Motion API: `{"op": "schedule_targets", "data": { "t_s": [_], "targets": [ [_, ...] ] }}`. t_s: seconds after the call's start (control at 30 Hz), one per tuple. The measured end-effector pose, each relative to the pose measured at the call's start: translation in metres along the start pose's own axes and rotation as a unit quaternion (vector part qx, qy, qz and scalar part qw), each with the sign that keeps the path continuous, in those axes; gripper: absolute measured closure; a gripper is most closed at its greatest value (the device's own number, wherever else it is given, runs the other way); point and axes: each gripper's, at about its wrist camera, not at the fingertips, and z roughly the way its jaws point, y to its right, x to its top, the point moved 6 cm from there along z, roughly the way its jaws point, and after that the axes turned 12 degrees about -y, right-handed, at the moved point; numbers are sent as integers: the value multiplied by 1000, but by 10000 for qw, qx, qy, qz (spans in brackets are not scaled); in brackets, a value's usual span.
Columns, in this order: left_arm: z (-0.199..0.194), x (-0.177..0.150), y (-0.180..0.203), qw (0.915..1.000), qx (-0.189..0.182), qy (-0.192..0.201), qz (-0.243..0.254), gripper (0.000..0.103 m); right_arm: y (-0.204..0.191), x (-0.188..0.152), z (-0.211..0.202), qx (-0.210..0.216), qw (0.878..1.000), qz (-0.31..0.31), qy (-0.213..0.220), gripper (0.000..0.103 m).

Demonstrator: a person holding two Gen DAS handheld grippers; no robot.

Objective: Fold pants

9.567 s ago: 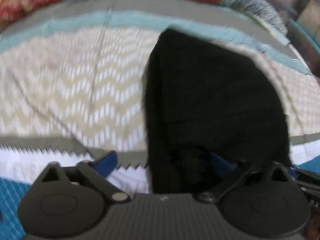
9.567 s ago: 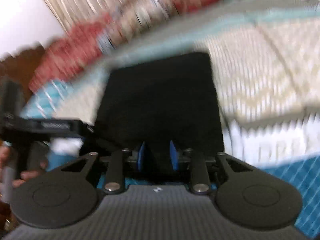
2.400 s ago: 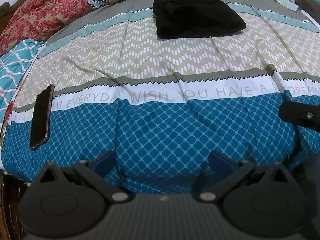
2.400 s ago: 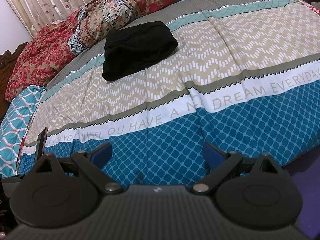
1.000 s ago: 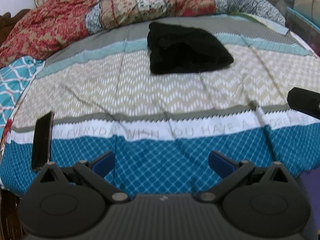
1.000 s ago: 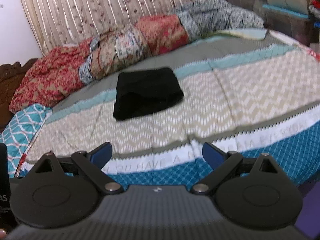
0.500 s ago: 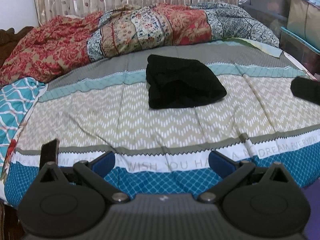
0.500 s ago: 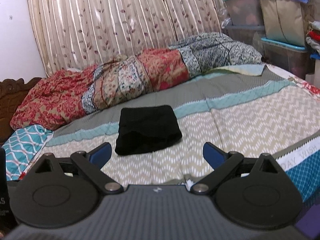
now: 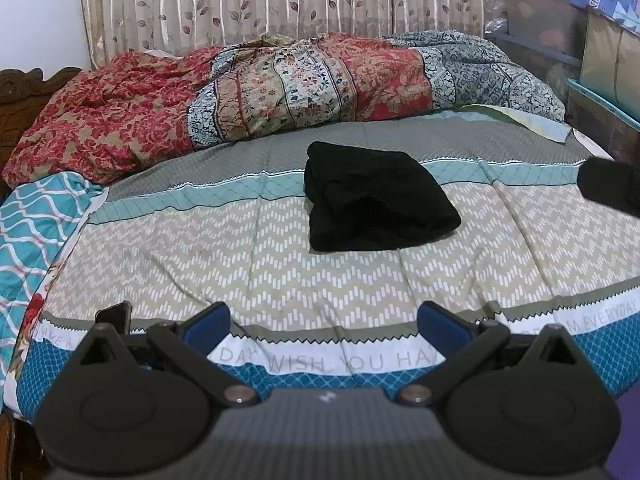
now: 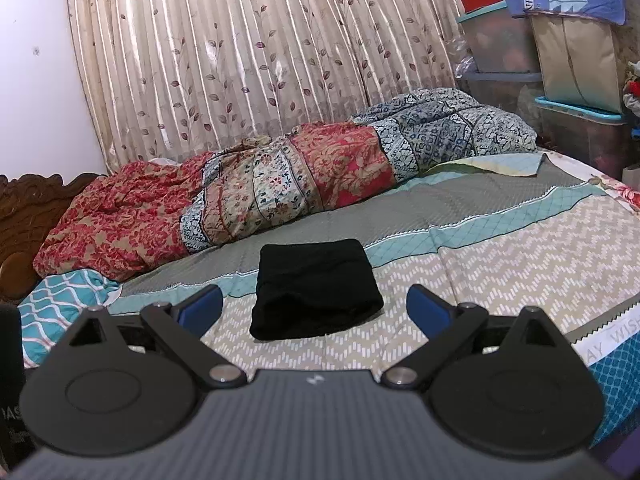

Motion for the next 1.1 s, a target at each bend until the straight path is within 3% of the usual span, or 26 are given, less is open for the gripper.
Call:
{"op": "schedule_targets", "data": {
  "t_s": [1.1],
  "targets": [
    [13, -10, -9, 9996, 245, -157, -38, 0, 2, -16, 7, -10, 9996, 170, -230, 3]
  ]
}}
